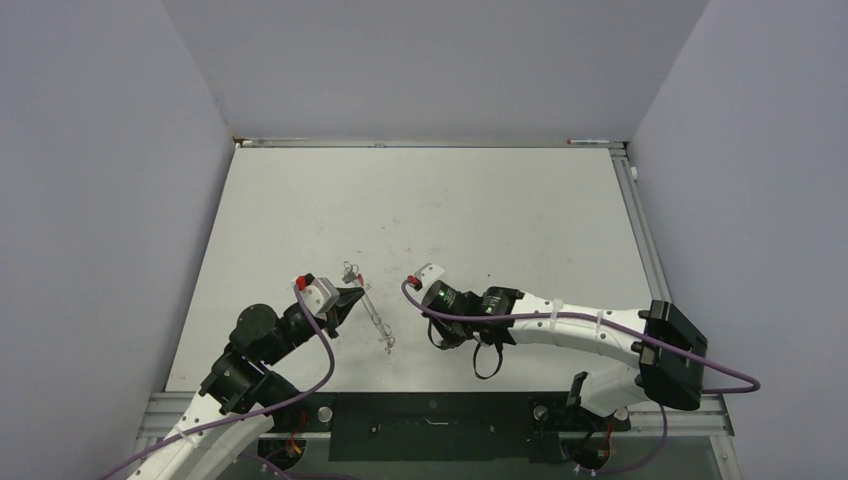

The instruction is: Put the keys on the keyring

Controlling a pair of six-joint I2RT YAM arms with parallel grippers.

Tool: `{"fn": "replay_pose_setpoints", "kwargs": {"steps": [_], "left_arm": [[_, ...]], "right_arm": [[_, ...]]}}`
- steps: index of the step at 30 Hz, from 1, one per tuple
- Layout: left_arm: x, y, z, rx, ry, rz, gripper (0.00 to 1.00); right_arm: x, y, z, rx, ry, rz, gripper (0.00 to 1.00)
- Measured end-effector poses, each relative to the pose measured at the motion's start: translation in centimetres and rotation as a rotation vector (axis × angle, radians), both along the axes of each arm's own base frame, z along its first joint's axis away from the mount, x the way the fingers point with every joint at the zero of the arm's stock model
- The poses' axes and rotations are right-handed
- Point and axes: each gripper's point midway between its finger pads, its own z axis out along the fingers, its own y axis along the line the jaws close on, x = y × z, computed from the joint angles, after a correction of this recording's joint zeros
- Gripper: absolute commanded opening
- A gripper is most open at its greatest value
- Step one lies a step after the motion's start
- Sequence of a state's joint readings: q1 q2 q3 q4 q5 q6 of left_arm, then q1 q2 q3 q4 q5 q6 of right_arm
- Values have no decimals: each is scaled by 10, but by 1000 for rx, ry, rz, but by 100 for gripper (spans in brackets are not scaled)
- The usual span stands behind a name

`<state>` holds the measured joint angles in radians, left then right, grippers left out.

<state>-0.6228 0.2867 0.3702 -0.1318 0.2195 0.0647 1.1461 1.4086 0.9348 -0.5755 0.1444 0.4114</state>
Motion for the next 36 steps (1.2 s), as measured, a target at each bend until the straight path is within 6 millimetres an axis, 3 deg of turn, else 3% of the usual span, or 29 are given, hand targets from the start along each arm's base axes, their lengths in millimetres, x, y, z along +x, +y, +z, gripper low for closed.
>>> {"fn": "replay_pose_setpoints", "kwargs": {"steps": [4,9,13,19,30,36], "left_arm": [[0,0,0,0,1,0,0],[0,0,-1,2,3,0,0],[0,0,-1,2,3,0,0],[0,0,-1,2,3,0,0],[0,0,-1,1,2,-1,0],[0,0,-1,1,2,-1,0]], "right_arm": [[-11,-7,1,-15,50,-3,5],[-9,-4,3,-14,55,-13,5],[0,-1,-15,-64,71,-31,5],[17,-12,-52,-198,90,-63,5],[45,-2,-49,-220,18,-49,5],[53,-1,-61,-253,-6,-24,5]]}}
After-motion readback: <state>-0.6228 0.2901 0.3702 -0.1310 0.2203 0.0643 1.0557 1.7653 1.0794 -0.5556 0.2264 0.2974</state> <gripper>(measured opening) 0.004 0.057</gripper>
